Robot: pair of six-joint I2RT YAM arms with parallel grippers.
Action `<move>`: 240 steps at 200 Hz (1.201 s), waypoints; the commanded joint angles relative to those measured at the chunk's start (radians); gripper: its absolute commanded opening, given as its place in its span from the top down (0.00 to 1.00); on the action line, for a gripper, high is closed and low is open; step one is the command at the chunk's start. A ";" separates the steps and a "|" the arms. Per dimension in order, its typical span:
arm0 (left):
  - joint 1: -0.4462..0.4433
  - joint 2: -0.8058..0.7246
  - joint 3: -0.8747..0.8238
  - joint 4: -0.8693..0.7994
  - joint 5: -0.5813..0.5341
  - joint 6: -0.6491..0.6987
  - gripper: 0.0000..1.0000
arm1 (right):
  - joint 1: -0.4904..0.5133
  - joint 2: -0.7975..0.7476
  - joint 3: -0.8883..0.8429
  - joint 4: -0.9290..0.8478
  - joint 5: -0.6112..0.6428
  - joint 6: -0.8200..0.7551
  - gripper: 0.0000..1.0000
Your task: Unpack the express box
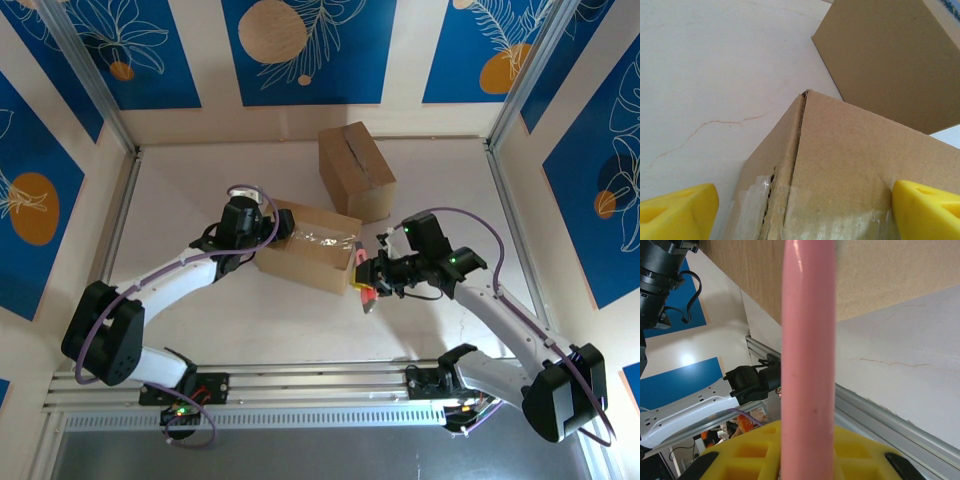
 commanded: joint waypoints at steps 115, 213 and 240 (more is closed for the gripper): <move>-0.017 0.171 -0.127 -0.425 0.021 -0.005 0.13 | 0.188 -0.111 -0.101 0.048 0.044 0.171 1.00; -0.016 0.183 -0.127 -0.417 0.025 -0.006 0.13 | 0.287 -0.150 -0.121 0.083 0.085 0.241 1.00; -0.015 0.189 -0.126 -0.413 0.027 -0.005 0.13 | 0.302 -0.178 -0.125 0.061 0.093 0.250 1.00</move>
